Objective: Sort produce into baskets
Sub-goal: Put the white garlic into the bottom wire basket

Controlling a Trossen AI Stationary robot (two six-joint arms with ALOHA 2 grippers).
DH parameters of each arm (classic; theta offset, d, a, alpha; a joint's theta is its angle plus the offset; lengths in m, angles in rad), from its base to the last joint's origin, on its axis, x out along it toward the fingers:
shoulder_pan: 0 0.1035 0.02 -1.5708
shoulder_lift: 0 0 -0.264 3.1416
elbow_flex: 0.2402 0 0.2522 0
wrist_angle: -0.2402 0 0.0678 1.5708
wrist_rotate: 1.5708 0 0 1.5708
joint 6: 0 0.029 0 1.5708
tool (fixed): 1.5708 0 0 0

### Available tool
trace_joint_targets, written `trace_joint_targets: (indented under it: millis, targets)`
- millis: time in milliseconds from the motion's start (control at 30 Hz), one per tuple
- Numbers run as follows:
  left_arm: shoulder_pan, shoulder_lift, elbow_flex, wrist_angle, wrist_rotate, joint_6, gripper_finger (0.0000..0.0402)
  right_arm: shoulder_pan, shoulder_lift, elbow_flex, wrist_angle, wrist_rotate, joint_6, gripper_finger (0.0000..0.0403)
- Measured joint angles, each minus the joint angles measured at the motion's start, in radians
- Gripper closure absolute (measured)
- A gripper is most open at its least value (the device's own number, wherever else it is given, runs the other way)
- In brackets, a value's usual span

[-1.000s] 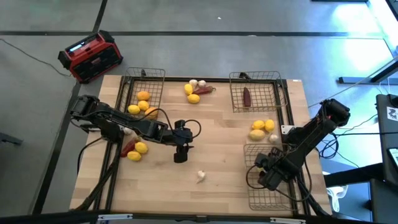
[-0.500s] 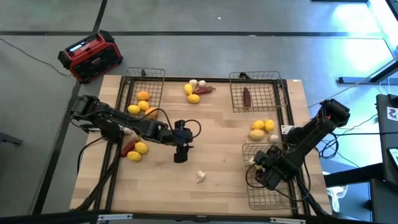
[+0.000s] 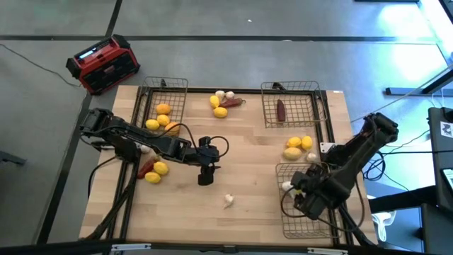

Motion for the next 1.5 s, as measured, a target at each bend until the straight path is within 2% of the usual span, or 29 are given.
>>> trace_joint_targets:
  millis: [167, 300, 500, 667, 767, 933, 1200, 1500]
  targets:
    - [-0.002, 0.000, 0.000, 0.000, 0.000, -0.023, 0.0210, 0.000, 0.000, 0.142, -0.005, 0.157, -0.092, 0.0056]
    - [-0.002, 0.000, 0.000, 0.000, 0.000, -0.091, 0.0210, -0.017, -0.001, 0.188, 0.092, 0.284, -0.207, 0.0056]
    - [-0.013, 0.000, 0.000, 0.005, 0.008, -0.100, 0.0210, -0.100, 0.020, 0.161, 0.309, 0.286, -0.459, 0.0056]
    - [-0.047, 0.000, 0.000, 0.013, 0.110, -0.038, 0.0210, -0.178, 0.075, 0.156, 0.413, 0.257, -0.652, 0.0056]
    - [-0.068, 0.005, 0.000, 0.040, 0.158, -0.019, 0.0210, -0.227, 0.115, 0.156, 0.467, 0.228, -0.759, 0.0056]
    - [-0.101, 0.028, 0.000, 0.044, 0.163, -0.009, 0.0210, -0.315, 0.177, 0.156, 0.551, 0.151, -0.933, 0.0056]
    - [-0.109, 0.036, 0.000, -0.014, 0.164, -0.051, 0.0210, -0.434, 0.301, 0.156, 0.708, -0.080, -1.193, 0.0056]
    - [-0.109, 0.035, 0.000, -0.131, 0.162, -0.085, 0.0210, -0.503, 0.438, 0.156, 0.906, -0.302, -1.306, 0.0056]
